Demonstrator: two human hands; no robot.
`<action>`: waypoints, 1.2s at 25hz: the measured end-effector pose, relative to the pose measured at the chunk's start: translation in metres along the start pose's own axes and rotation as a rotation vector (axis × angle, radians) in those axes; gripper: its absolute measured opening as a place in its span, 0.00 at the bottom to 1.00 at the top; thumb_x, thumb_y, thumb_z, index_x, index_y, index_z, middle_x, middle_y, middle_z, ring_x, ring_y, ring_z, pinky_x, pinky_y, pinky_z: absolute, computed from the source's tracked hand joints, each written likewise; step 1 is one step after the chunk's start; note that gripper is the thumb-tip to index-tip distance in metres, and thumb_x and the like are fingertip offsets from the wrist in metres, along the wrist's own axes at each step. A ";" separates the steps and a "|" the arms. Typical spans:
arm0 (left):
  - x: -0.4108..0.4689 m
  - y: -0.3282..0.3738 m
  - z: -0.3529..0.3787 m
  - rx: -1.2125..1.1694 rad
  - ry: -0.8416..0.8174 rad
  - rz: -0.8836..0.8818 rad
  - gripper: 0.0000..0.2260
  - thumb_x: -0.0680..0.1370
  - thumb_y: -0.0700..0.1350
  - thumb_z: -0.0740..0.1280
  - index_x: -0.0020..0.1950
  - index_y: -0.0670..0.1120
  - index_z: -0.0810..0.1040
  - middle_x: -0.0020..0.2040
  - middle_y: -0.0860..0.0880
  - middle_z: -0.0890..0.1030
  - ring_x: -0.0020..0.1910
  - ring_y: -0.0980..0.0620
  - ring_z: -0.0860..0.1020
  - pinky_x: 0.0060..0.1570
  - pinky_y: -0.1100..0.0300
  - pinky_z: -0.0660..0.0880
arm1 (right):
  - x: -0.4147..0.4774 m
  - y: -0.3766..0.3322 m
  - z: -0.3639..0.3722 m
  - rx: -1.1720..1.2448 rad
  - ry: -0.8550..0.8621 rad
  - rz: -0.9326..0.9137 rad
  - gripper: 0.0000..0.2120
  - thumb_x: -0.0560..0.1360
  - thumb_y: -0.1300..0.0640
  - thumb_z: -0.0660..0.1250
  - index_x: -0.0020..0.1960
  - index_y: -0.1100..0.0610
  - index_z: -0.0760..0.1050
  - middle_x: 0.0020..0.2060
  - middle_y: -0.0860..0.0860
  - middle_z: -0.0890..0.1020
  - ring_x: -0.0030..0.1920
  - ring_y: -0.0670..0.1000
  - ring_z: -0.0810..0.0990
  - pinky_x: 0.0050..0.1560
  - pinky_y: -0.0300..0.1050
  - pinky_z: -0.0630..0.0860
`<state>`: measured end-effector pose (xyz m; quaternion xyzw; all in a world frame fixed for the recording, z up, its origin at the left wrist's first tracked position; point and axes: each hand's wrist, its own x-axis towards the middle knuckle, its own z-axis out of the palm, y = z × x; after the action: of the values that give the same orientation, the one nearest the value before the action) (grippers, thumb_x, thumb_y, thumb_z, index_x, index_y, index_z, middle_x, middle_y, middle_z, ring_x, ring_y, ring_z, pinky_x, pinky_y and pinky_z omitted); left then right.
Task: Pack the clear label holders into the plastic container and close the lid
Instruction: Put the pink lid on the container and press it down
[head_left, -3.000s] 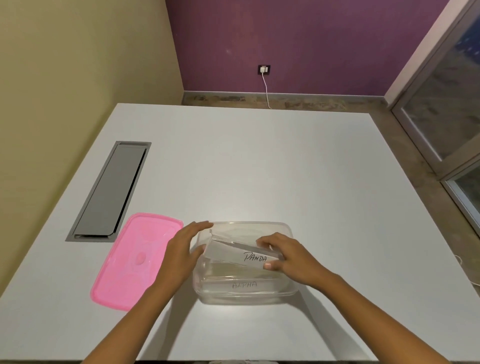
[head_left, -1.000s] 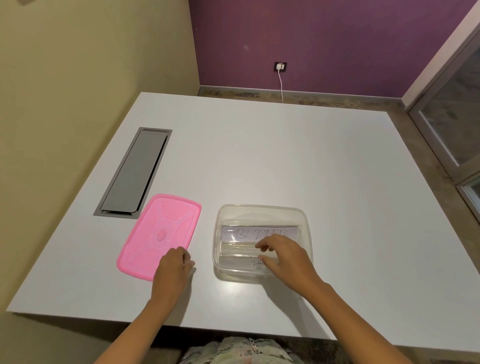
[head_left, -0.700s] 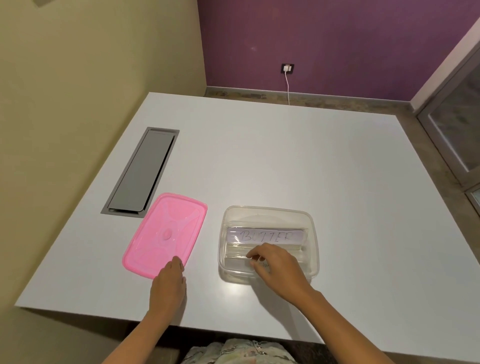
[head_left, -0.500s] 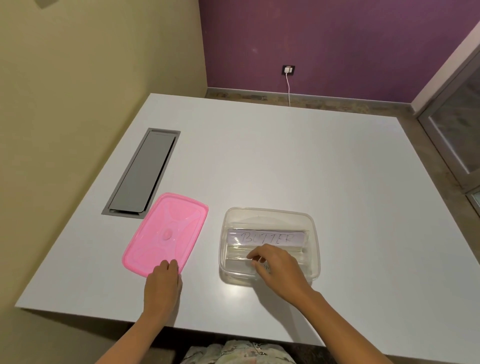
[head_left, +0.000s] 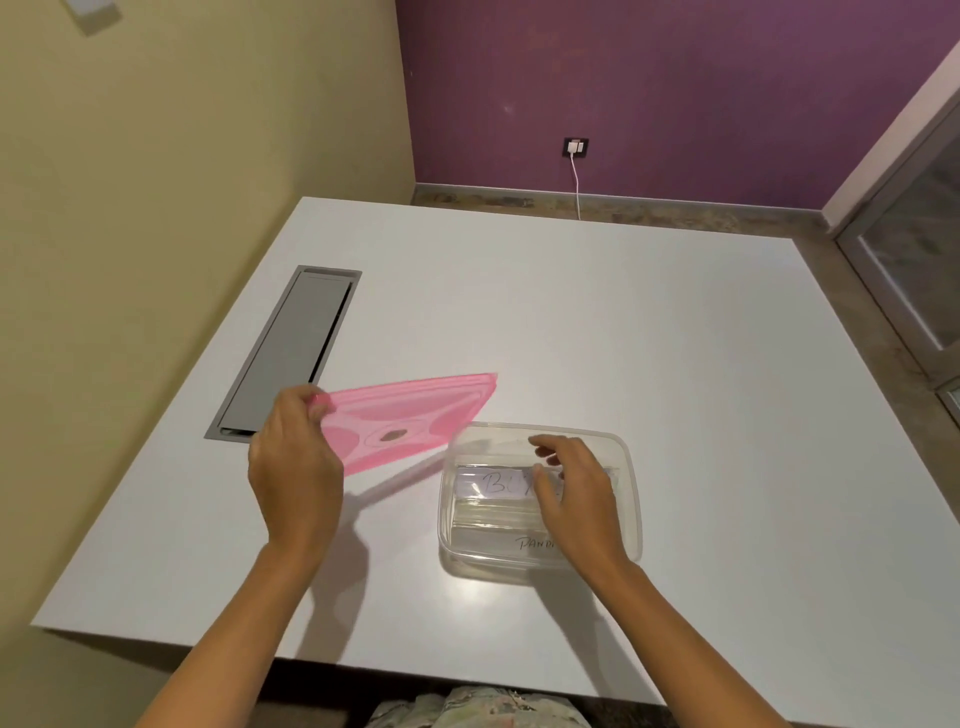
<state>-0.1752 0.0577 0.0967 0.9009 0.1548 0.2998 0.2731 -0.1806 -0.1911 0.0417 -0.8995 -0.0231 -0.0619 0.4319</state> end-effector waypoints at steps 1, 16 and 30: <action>0.008 0.011 -0.005 -0.064 0.019 -0.023 0.06 0.80 0.36 0.56 0.50 0.45 0.70 0.42 0.50 0.76 0.38 0.47 0.71 0.38 0.58 0.63 | 0.004 -0.002 -0.002 0.026 0.019 0.000 0.15 0.76 0.62 0.64 0.61 0.51 0.73 0.53 0.44 0.77 0.53 0.46 0.76 0.53 0.41 0.75; 0.020 0.082 0.011 -0.589 -0.117 0.039 0.12 0.79 0.38 0.51 0.48 0.53 0.70 0.35 0.56 0.75 0.29 0.55 0.77 0.29 0.74 0.69 | -0.008 0.015 -0.037 0.342 0.136 0.331 0.07 0.81 0.49 0.57 0.46 0.47 0.72 0.33 0.49 0.78 0.32 0.44 0.76 0.37 0.39 0.72; -0.023 0.042 0.116 -0.138 -0.574 -0.057 0.12 0.82 0.47 0.53 0.50 0.47 0.75 0.44 0.50 0.79 0.43 0.47 0.76 0.40 0.54 0.72 | -0.058 0.076 -0.058 -0.059 0.091 0.415 0.22 0.79 0.49 0.61 0.31 0.62 0.70 0.27 0.58 0.74 0.29 0.49 0.68 0.32 0.42 0.66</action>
<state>-0.1152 -0.0328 0.0329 0.9235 0.0756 0.0348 0.3746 -0.2362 -0.2833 0.0110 -0.8934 0.1839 -0.0128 0.4097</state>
